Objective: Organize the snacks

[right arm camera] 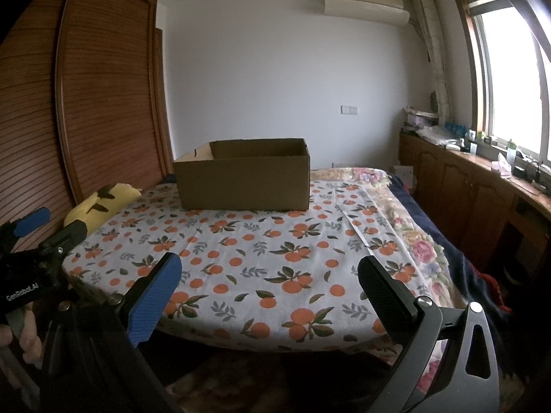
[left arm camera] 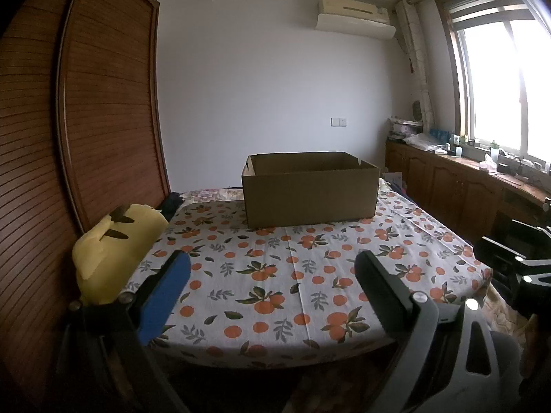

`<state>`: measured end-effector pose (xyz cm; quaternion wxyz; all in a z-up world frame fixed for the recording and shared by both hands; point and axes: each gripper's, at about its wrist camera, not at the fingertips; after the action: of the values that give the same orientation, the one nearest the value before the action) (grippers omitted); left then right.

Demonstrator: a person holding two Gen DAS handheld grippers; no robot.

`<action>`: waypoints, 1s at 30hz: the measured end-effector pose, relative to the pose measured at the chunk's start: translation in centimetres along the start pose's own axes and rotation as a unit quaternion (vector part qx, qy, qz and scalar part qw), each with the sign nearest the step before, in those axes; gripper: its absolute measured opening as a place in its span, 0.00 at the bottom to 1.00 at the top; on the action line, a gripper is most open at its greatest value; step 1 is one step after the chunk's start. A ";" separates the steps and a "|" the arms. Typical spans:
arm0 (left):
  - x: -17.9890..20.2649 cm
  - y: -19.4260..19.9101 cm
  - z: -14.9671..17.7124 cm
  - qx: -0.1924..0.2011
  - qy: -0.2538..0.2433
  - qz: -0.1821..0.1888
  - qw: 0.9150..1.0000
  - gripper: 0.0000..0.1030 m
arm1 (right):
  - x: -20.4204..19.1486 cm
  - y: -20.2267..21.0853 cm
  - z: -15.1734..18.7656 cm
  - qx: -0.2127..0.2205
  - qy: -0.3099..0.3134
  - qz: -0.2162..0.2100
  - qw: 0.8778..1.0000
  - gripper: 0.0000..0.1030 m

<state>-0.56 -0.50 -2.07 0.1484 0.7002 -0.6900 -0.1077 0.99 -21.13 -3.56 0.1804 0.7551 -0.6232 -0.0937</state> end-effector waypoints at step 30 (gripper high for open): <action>-0.2 0.1 -0.3 0.003 0.000 -0.001 1.000 0.94 | 0.1 0.0 0.0 0.000 -0.001 0.000 1.000 1.00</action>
<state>-0.54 -0.33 -1.80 0.1466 0.7010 -0.6898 -0.1060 1.04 -21.26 -3.57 0.1798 0.7549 -0.6236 -0.0947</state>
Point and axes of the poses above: each gripper's, at about its wrist camera, not at the fingertips, and y roughly against the way its jaws point, x to its right, z to its underside, and after that the axes turned 6 degrees about y, right-handed
